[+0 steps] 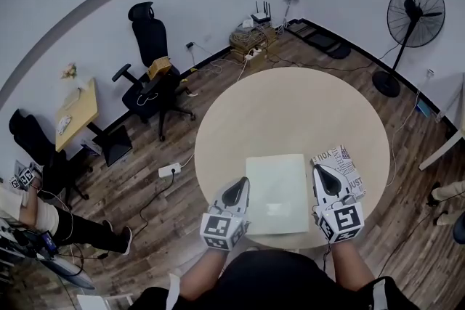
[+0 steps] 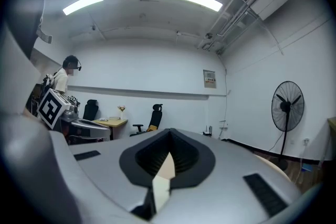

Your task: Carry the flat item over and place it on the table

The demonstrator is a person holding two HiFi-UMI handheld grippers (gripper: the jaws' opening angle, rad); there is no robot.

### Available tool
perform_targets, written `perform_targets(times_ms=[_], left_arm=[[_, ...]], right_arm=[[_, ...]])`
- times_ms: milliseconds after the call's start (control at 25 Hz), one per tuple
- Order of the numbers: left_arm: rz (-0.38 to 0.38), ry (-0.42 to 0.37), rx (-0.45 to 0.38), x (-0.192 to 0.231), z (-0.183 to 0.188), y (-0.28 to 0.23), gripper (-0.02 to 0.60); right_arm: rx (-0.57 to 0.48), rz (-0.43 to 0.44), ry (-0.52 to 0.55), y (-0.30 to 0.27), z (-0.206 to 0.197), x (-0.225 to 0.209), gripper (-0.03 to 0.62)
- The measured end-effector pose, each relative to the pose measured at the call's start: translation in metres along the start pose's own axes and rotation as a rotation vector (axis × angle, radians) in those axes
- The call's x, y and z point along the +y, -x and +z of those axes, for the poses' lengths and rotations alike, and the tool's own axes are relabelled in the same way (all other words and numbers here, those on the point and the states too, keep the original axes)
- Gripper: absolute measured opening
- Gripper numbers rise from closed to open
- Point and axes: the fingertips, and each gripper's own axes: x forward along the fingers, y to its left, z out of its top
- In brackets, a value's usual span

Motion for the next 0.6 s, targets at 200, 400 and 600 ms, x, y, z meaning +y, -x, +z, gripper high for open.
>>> perform_targets(times_ms=[200,400,600], left_arm=[[-0.002,-0.003,0.007,0.005,0.003,-0.003,0.008],[-0.006,-0.003,0.012,0.006,0.008,-0.008,0.008],[-0.011,0.001,0.016,0.004,0.005,-0.010,0.008]], right_arm=[[0.036,-0.013,0.015,-0.007,0.002,0.001,-0.003],[0.038,-0.007,0.021,-0.019,0.009,0.004,-0.003],[0.042,-0.003,0.029,-0.024,0.009,0.005,-0.003]])
